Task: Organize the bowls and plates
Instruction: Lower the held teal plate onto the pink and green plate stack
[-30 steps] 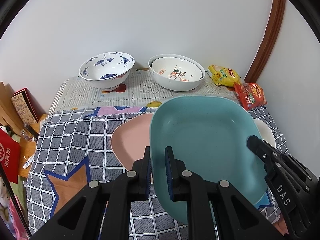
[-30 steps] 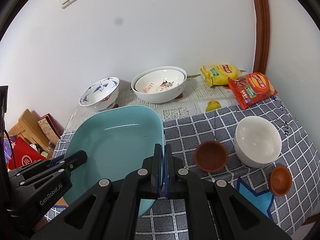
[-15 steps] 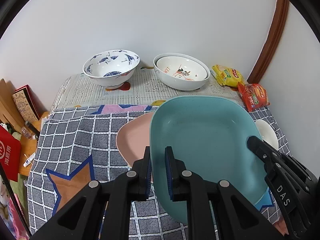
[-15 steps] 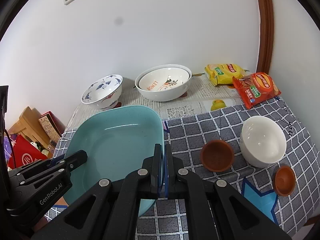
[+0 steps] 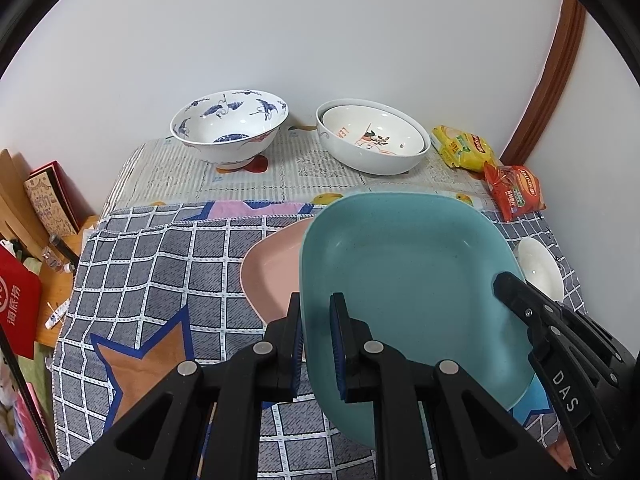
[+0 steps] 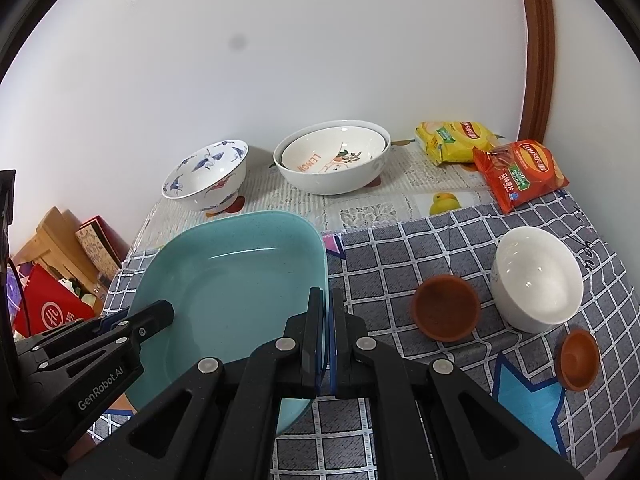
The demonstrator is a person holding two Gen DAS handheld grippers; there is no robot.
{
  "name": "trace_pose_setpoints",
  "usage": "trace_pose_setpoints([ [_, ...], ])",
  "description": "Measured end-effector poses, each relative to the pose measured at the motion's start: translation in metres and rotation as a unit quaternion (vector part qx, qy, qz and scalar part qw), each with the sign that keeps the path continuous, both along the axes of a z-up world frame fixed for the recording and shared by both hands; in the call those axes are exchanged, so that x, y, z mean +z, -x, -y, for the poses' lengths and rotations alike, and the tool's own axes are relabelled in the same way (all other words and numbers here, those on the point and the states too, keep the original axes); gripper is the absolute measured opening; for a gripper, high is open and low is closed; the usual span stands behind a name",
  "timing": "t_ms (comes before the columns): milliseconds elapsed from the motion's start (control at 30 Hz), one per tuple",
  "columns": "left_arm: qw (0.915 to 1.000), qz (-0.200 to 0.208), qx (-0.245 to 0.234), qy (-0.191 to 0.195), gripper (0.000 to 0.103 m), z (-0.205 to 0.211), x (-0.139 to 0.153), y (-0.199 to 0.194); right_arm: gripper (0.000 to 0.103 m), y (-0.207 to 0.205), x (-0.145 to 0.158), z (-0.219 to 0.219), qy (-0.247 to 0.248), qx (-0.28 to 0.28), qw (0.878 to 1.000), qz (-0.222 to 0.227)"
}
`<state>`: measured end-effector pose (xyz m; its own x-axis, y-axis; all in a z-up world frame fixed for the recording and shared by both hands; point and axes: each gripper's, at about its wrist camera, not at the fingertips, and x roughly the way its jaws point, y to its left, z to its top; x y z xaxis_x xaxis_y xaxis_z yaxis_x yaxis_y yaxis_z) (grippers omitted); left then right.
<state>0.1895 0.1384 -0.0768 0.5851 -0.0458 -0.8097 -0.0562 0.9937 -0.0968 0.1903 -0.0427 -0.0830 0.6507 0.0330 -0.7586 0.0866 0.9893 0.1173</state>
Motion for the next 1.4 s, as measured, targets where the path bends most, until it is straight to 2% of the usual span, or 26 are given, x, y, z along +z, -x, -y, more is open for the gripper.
trace_pose_setpoints([
  [967, 0.9996, -0.020, 0.016, 0.006, 0.013, -0.026, -0.023, -0.017, 0.003, -0.027, -0.024, -0.022, 0.002, 0.016, 1.000, -0.020],
  [1400, 0.9987, -0.045, 0.021, 0.005, 0.013, -0.032, -0.047, -0.028, 0.003, -0.040, -0.046, -0.026, 0.002, 0.023, 0.999, -0.043],
])
